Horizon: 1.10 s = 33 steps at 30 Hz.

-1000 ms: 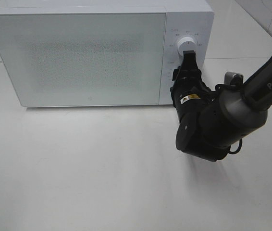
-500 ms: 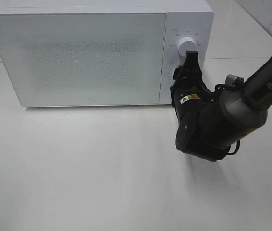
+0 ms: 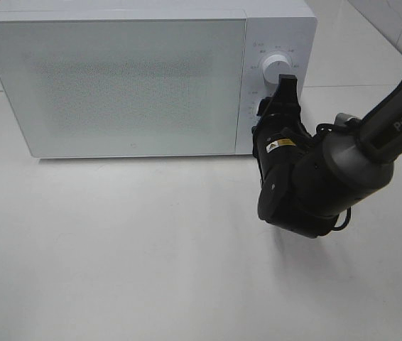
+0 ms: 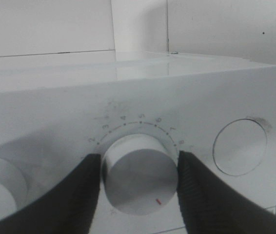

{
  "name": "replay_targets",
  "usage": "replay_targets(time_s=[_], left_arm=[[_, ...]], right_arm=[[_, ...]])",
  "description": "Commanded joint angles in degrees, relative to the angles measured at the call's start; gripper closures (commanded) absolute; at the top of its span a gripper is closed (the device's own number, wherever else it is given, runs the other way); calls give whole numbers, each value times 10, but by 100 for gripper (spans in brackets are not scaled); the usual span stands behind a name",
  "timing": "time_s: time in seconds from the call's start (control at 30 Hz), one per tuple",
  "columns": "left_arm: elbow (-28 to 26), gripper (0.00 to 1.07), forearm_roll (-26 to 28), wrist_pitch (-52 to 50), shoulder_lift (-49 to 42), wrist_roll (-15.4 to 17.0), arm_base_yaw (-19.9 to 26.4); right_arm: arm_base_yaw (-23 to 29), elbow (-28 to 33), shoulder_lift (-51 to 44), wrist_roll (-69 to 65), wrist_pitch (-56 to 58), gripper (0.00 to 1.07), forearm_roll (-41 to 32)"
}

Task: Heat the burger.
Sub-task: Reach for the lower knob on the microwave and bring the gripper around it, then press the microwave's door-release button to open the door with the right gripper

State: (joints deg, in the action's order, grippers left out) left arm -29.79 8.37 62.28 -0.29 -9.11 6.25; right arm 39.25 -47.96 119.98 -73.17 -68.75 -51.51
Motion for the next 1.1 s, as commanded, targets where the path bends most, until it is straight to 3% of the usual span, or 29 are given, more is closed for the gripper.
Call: replay_targets(time_s=[0.03,0.07,0.13,0.7,1.1], left_arm=[[1,9,1,-7,-10,2,2],[1,9,1,-7,-10,2,2],[1,9,1,-7,-10,2,2],[1,9,1,-7,-10,2,2],[1,9,1,-7,-10,2,2]], right_arm=[[5,20,-14,26,-114,36,-17],[5,38,-25,38,-109,30,-14],[5,47,-33,43,-104,28,-9],[5,172,-168,127,36,32,105],[3,201,-275,394,241,32,184]])
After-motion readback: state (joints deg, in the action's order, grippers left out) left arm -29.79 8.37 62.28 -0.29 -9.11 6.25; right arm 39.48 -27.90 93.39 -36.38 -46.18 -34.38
